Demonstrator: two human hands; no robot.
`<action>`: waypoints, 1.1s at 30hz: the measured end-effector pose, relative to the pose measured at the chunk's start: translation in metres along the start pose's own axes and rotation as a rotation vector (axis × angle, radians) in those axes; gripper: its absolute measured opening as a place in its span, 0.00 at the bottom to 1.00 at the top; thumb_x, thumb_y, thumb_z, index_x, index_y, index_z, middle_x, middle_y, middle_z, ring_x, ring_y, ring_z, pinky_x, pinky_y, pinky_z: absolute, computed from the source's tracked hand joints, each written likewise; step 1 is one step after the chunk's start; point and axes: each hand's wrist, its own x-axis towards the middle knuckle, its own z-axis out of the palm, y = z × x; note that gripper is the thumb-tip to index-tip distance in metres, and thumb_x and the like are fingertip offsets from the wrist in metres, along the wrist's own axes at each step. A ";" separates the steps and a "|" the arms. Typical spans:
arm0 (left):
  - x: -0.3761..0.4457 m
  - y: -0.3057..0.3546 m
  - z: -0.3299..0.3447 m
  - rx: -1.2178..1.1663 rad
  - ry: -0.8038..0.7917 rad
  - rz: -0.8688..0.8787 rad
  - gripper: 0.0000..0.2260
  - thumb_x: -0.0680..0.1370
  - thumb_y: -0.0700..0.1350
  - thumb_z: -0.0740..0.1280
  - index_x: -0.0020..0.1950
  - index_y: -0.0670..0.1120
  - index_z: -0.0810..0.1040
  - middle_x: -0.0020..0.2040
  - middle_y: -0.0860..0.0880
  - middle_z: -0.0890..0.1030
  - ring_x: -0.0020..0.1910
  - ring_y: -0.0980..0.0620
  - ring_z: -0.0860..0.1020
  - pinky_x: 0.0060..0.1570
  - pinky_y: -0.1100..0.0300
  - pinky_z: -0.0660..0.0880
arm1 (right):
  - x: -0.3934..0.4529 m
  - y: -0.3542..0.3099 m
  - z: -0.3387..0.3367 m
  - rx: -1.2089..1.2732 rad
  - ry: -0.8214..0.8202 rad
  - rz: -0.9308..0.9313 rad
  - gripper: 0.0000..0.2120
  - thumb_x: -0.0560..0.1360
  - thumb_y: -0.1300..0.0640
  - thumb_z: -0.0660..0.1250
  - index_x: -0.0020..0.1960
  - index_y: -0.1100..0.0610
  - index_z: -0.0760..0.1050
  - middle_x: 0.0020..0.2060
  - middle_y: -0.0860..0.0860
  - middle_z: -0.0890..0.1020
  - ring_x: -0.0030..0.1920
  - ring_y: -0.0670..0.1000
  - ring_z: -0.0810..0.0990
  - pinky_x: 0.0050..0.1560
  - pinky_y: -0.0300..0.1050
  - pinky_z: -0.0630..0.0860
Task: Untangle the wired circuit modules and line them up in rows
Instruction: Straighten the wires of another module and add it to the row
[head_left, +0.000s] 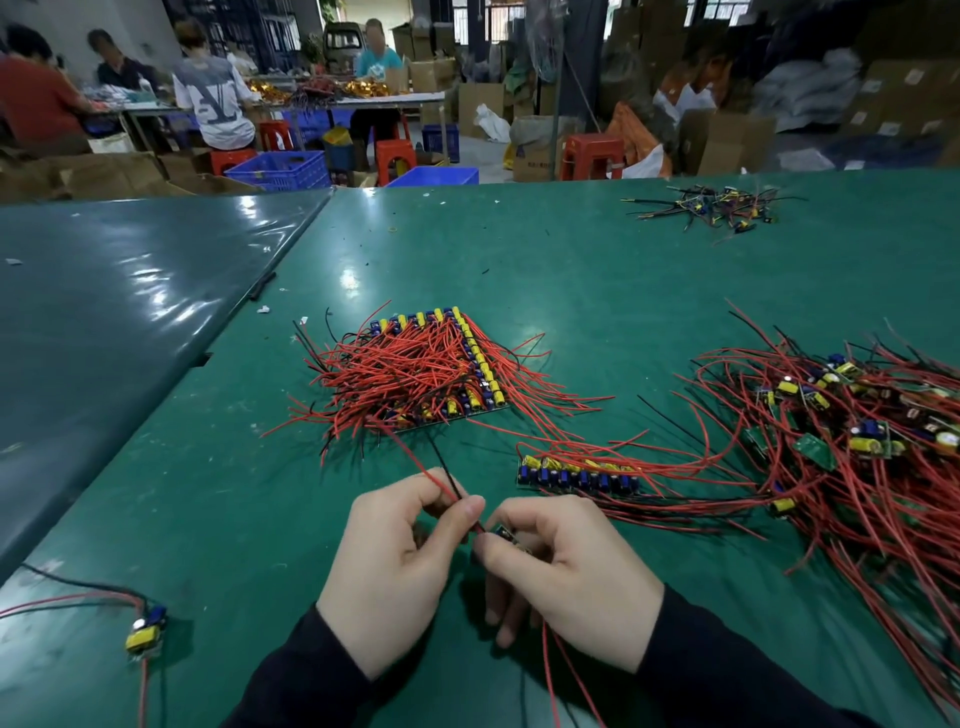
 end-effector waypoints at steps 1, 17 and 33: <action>-0.001 -0.001 0.001 0.057 -0.009 0.003 0.10 0.71 0.48 0.66 0.31 0.46 0.75 0.28 0.49 0.75 0.24 0.47 0.69 0.27 0.51 0.69 | -0.001 -0.001 0.001 -0.076 0.020 -0.023 0.12 0.75 0.56 0.63 0.36 0.60 0.72 0.29 0.57 0.82 0.26 0.55 0.82 0.25 0.42 0.73; 0.005 0.000 -0.009 -0.553 -0.279 -0.550 0.09 0.68 0.44 0.68 0.29 0.42 0.78 0.26 0.46 0.74 0.25 0.54 0.73 0.20 0.64 0.67 | -0.002 -0.003 0.000 -0.216 0.053 -0.110 0.09 0.75 0.52 0.62 0.38 0.55 0.74 0.27 0.56 0.81 0.24 0.56 0.79 0.28 0.48 0.74; 0.005 0.004 -0.010 -0.598 -0.120 -0.538 0.13 0.60 0.50 0.72 0.34 0.40 0.84 0.30 0.46 0.79 0.28 0.57 0.75 0.25 0.67 0.70 | 0.001 -0.002 -0.001 0.228 -0.149 0.137 0.14 0.81 0.53 0.57 0.38 0.56 0.68 0.24 0.53 0.79 0.21 0.49 0.76 0.21 0.36 0.62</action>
